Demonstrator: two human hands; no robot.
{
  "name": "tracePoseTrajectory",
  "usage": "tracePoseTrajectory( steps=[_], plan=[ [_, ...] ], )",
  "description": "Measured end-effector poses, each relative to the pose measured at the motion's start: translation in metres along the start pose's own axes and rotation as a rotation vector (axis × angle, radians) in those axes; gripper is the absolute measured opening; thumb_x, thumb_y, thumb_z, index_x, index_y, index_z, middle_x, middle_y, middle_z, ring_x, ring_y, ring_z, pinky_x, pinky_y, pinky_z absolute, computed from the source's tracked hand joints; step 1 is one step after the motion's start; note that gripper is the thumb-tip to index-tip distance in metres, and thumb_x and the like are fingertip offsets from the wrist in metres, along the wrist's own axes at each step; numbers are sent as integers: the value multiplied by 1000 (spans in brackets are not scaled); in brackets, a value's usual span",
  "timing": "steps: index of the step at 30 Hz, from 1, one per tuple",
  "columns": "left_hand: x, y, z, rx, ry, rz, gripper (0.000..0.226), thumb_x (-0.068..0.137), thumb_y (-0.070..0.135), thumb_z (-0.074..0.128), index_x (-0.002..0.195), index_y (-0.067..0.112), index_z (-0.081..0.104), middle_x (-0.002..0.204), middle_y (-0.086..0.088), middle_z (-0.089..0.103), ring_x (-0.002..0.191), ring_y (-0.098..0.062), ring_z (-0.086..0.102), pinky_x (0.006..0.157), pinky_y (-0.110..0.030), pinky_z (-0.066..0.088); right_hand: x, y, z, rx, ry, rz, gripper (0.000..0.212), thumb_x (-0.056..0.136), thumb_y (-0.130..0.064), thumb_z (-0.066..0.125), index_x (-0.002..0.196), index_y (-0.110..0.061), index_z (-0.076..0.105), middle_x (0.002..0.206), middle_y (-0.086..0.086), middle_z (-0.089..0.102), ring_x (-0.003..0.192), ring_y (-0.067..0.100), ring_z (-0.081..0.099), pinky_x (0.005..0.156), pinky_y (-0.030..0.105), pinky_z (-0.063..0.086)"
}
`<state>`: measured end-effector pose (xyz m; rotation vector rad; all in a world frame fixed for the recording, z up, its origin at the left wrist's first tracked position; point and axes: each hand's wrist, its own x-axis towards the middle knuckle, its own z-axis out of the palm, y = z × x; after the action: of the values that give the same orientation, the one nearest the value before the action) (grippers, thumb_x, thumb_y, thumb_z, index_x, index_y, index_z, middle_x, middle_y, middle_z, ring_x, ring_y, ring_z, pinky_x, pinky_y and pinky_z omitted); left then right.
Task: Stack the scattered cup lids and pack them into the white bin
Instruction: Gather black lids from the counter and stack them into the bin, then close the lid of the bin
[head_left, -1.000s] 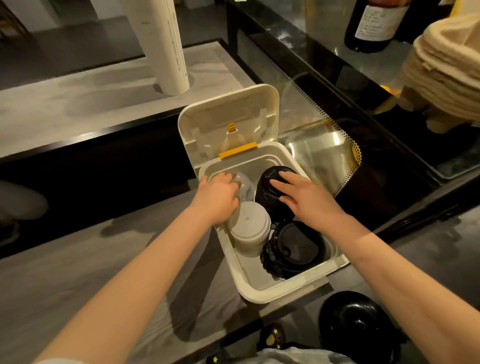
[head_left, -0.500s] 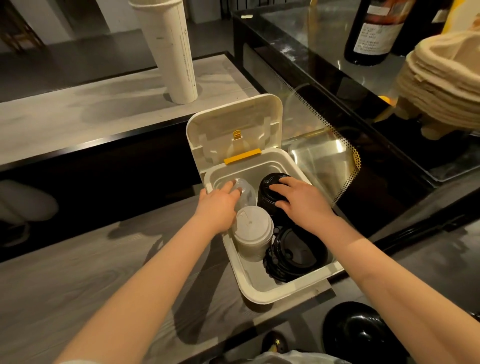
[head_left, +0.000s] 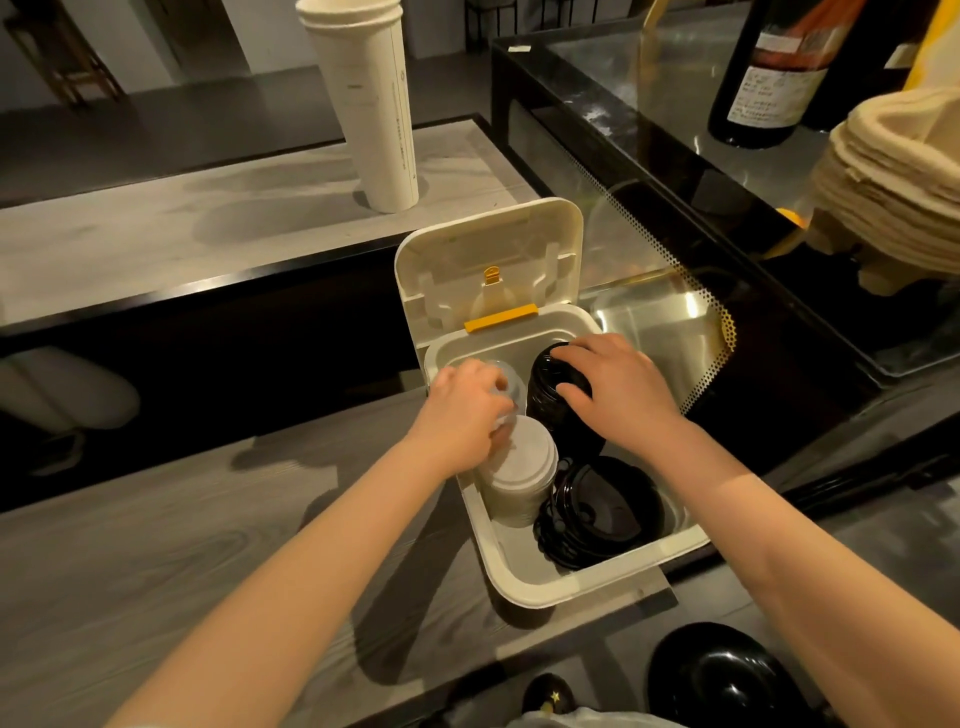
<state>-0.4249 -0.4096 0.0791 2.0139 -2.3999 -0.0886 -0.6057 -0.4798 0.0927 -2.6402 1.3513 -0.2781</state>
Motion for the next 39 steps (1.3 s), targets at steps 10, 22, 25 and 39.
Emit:
tracePoseTrajectory(
  steps=[10, 22, 25, 39],
  plan=[
    [2, 14, 17, 44, -225, 210, 36, 96, 36, 43, 129, 28, 56, 139, 2, 42, 123, -22, 40, 98, -41, 39, -4, 8, 0, 69, -33, 20, 46, 93, -29, 51, 139, -25, 44, 139, -4, 47, 127, 19, 42, 103, 36, 36],
    [38, -51, -85, 67, 348, -194, 41, 92, 26, 49, 130, 11, 51, 132, -8, 46, 124, -24, 39, 97, -39, 36, 105, -12, -55, 4, 165, -109, 57, 88, -14, 57, 142, -12, 37, 145, 11, 37, 135, 29, 31, 107, 43, 34],
    [54, -61, -105, 137, 321, -293, 40, 93, 26, 47, 129, 10, 48, 127, -9, 47, 119, -26, 41, 94, -40, 39, 132, -16, -73, -132, 27, -104, 59, 92, -20, 54, 145, -17, 29, 149, 9, 31, 137, 28, 28, 109, 43, 33],
    [75, -58, -113, 3, 180, -419, 31, 101, 28, 33, 117, 10, 53, 117, -16, 55, 104, -31, 53, 84, -39, 41, 167, -18, -100, -157, -321, -136, 54, 97, -55, 28, 124, -18, 55, 125, 7, 57, 114, 25, 52, 94, 38, 41]
  ],
)
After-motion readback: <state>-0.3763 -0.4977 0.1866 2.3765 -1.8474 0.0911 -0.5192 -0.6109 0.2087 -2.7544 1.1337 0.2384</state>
